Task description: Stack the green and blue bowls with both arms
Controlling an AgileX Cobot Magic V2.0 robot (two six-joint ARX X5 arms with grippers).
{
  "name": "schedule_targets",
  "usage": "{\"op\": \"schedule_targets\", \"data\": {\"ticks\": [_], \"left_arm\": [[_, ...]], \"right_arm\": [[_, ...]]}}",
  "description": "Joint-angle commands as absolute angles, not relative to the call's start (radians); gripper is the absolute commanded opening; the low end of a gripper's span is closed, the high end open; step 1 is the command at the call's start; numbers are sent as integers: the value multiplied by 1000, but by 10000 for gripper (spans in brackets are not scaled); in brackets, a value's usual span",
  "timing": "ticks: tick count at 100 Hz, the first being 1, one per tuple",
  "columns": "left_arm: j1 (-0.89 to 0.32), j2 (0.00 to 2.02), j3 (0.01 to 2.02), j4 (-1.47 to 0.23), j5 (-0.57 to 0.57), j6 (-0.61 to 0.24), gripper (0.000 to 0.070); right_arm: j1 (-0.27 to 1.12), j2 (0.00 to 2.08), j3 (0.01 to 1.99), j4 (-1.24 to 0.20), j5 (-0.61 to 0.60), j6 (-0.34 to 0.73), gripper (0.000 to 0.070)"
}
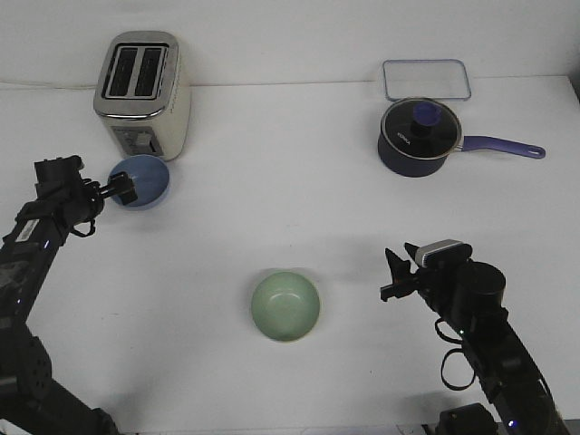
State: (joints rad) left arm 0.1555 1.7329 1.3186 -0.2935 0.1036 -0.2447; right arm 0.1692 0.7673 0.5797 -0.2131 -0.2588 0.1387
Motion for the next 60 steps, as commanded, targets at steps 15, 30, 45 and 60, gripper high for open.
{"op": "schedule_targets", "data": {"ticks": [15, 30, 45, 60], "left_arm": [[158, 1864, 1415, -286, 105, -220, 593], [150, 1925, 1456, -291, 106, -221, 557], [149, 1948, 1461, -293, 106, -220, 270], [149, 1949, 1461, -316, 106, -217, 16]], "right_arm": [[171, 772, 594, -205, -262, 138, 281], [171, 772, 594, -206, -262, 138, 281], [171, 772, 594, -207, -262, 138, 281], [171, 772, 594, -207, -262, 138, 281]]}}
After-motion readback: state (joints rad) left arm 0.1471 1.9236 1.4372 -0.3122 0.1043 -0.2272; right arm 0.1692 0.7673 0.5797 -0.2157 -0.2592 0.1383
